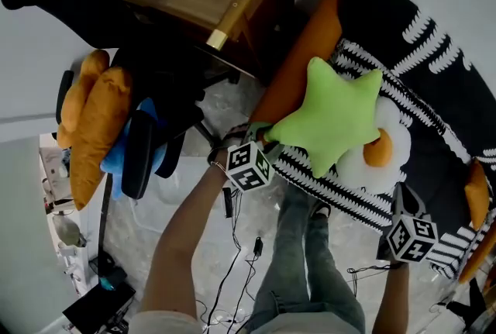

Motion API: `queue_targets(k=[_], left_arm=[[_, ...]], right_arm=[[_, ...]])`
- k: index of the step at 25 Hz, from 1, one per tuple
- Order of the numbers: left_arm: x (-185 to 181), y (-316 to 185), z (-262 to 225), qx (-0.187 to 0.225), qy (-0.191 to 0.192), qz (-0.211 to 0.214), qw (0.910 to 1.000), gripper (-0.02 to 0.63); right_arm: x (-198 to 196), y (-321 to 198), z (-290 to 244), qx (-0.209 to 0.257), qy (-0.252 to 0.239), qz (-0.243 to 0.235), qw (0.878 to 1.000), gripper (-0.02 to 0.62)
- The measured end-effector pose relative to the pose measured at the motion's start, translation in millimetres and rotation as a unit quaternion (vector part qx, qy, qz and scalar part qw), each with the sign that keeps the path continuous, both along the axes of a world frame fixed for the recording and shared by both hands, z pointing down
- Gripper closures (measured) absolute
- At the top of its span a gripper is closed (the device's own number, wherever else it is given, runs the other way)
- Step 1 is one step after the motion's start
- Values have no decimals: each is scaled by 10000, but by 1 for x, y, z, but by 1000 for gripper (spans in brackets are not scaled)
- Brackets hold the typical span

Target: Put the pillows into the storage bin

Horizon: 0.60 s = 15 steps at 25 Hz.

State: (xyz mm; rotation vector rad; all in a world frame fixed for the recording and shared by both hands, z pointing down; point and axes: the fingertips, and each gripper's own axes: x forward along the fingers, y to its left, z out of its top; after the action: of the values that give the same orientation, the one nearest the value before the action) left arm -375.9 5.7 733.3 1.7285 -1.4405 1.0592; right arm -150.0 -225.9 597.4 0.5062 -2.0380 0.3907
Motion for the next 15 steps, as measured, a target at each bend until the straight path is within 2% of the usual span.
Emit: queue_targets(k=[5, 15], left_arm=[[2, -1, 3, -97, 41, -37, 9999, 444], [7, -10, -17, -240, 431, -242, 9985, 515]], right_arm=[[-2, 3, -4, 10, -64, -6, 10000, 594], [-1, 1, -28, 87, -328, 151, 9993, 594]])
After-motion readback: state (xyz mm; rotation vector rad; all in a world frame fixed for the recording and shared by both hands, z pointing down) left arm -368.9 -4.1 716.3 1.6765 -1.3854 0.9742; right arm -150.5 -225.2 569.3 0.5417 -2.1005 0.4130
